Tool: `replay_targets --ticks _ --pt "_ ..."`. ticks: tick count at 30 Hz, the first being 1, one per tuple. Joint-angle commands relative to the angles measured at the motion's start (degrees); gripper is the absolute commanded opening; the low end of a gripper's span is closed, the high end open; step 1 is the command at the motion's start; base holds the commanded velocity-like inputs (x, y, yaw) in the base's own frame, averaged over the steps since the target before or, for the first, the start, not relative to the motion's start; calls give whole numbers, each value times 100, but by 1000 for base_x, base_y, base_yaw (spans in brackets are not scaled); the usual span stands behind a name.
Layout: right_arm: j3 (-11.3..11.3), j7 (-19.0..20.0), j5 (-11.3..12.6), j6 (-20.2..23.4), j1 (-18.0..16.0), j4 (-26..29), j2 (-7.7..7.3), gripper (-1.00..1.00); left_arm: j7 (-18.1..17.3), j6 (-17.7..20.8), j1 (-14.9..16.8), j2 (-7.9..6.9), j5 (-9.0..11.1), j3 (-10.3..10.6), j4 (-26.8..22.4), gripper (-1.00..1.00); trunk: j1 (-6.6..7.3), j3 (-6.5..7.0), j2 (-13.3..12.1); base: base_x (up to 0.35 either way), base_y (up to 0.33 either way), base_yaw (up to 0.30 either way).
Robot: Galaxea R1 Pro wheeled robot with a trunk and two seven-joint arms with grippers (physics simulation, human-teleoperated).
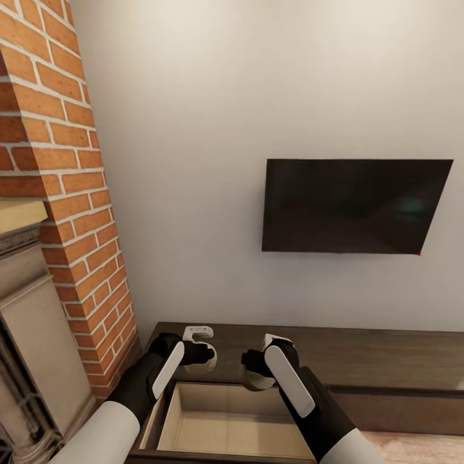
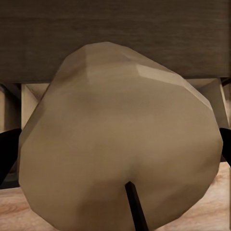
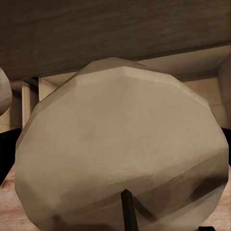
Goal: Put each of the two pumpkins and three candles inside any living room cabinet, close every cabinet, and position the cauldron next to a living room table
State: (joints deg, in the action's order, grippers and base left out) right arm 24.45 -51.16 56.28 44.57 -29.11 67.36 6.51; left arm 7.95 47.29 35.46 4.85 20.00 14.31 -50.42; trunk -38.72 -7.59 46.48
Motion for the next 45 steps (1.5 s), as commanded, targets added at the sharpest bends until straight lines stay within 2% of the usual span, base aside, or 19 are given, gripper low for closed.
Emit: replay_targets --ticks 1,15,26,33,45 --pt "7 -61 50 7 -7 6 -1 -100 45 18 5 -2 56 12 -9 -100 -24 -28 50 0 0 0" --pt "7 -61 50 7 -7 17 -1 -100 33 24 5 -2 64 10 -3 -100 -332 -279 611 0 0 0" --pt "93 -133 70 34 -7 348 -1 -100 92 63 5 -10 63 16 -3 -100 -573 -477 1053 0 0 0" --pt "80 -152 79 230 -7 329 -5 -100 93 84 5 -8 73 18 -3 -100 -727 -603 1333 0 0 0" --pt "68 -136 85 253 -7 260 -1 -100 93 87 5 0 91 15 27 -100 -990 -818 1815 0 0 0"
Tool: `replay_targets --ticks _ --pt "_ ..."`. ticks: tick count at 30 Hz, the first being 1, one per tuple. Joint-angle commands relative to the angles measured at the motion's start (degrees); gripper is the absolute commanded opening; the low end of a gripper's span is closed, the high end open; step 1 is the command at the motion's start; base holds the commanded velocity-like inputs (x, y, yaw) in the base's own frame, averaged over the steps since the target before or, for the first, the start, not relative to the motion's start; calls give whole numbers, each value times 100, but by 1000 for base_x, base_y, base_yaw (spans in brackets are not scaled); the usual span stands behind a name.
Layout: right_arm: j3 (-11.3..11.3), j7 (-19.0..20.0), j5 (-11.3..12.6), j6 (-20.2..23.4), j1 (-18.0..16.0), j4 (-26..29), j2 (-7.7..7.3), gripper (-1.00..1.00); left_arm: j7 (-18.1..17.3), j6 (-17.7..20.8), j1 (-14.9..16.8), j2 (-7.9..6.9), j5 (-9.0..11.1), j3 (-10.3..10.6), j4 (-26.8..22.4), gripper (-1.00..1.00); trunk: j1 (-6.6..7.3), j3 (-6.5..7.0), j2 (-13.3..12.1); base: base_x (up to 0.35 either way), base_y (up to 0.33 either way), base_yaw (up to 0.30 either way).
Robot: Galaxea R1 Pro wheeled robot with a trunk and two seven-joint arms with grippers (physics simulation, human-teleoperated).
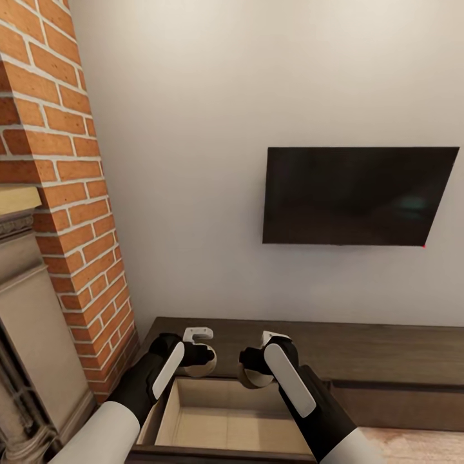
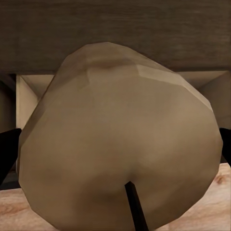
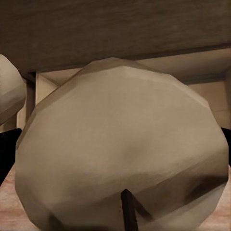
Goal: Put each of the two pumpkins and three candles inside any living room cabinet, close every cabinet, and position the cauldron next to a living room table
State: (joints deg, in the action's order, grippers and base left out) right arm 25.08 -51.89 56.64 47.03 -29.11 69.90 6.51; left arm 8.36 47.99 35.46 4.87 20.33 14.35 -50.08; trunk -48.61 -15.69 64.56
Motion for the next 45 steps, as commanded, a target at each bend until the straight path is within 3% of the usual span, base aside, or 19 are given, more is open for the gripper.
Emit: replay_targets --ticks 1,45 --pt "6 -54 49 8 -7 2 -1 -100 52 18 5 -3 59 12 -5 -100 -23 -26 47 0 0 0" --pt "-3 4 28 -41 -7 -407 8 -100 52 -32 5 47 18 18 23 -100 -990 -816 1812 0 0 0"
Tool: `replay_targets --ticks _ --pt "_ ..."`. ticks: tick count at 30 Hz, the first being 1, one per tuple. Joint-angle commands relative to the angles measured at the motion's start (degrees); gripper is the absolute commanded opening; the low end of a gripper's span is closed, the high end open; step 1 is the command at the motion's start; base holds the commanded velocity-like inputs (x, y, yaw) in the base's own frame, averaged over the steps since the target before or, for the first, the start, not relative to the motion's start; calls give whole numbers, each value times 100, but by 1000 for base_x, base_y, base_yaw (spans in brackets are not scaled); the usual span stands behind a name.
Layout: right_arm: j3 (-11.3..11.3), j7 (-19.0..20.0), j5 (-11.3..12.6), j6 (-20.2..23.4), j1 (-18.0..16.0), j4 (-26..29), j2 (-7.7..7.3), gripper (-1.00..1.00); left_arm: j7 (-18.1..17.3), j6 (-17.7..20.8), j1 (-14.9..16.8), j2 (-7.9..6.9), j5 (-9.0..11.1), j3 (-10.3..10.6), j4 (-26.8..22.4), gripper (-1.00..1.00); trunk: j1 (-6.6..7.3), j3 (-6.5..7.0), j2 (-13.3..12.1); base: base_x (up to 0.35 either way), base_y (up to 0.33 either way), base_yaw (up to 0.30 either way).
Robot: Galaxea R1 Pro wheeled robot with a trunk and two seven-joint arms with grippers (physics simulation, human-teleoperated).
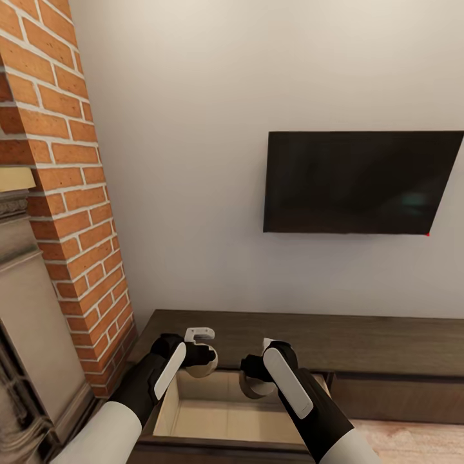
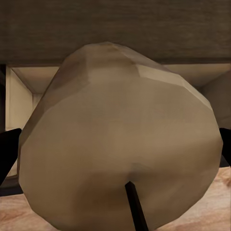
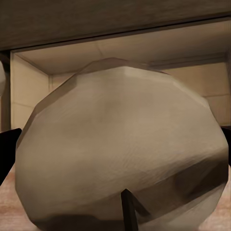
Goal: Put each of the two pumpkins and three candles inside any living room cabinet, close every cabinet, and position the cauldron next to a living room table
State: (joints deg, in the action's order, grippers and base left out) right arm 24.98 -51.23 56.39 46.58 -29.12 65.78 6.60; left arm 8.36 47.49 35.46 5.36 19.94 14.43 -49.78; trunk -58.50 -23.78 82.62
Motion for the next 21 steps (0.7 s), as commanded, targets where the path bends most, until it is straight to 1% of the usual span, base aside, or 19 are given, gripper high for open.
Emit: replay_targets --ticks 1,10,17,21 --pt "7 -62 47 1 -6 5 -1 -100 52 17 5 -1 56 13 -6 -100 -23 -25 46 0 0 0" --pt "7 -62 64 -6 -6 5 -1 -100 52 8 5 -3 54 24 -6 -100 -220 -187 407 0 0 0" --pt "7 -62 34 -15 -6 5 -1 -100 52 6 5 -8 57 32 -5 -100 -374 -312 688 0 0 0" --pt "7 -61 10 -17 -6 5 -1 -100 52 6 5 -1 49 35 88 -100 -462 -384 848 0 0 0"
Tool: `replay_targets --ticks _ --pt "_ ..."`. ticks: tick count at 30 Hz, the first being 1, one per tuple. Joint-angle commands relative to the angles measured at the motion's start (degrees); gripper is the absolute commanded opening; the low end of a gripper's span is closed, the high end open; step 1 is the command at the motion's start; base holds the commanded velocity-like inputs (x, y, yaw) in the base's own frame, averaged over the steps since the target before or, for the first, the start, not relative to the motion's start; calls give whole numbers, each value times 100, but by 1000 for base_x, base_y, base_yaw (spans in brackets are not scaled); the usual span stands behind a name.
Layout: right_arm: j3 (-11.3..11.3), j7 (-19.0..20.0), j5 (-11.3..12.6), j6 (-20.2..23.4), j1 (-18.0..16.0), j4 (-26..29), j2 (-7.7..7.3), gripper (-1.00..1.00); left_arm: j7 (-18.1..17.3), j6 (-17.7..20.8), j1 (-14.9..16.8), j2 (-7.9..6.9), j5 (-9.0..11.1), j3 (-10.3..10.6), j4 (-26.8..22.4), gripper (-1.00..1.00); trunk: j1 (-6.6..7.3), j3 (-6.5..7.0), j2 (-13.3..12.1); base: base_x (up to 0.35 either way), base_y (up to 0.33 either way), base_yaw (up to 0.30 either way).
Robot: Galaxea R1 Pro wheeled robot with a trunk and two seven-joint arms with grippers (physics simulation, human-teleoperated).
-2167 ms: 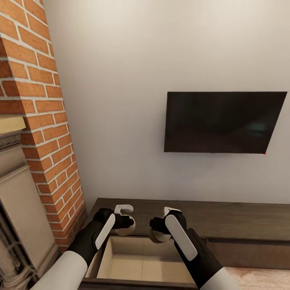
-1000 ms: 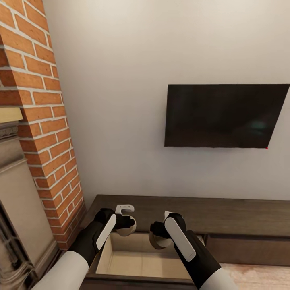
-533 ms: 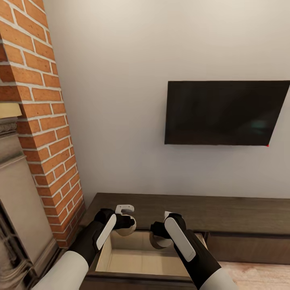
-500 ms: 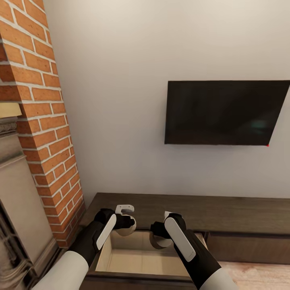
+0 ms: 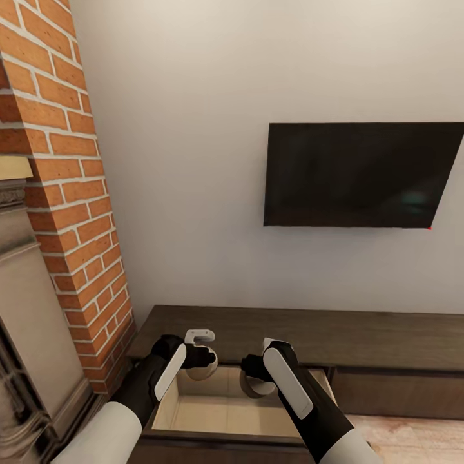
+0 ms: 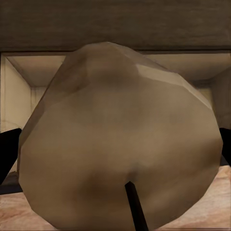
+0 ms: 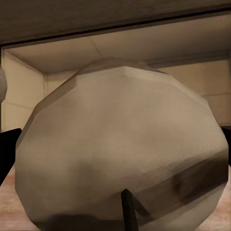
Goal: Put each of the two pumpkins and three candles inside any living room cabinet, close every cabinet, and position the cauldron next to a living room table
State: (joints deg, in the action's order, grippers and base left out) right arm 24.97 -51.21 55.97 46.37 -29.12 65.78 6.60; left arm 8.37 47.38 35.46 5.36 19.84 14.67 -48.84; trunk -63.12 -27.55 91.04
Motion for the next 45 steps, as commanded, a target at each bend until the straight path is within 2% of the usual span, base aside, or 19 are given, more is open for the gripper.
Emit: replay_targets --ticks 1,31,40,45 --pt "7 -62 47 3 -6 5 -1 -100 51 17 5 -1 57 14 4 -100 -22 -25 46 0 0 0" --pt "16 -43 5 -150 -6 -31 -1 -100 51 17 8 -9 37 32 24 -100 -681 -563 1249 0 0 0" --pt "35 438 -22 -593 -266 -684 -1 -100 51 14 9 -16 35 33 24 -100 -879 -725 1610 0 0 0" --pt "34 610 -318 -697 -286 -758 -1 -100 51 9 6 -10 37 28 24 -100 -989 -815 1810 0 0 0"
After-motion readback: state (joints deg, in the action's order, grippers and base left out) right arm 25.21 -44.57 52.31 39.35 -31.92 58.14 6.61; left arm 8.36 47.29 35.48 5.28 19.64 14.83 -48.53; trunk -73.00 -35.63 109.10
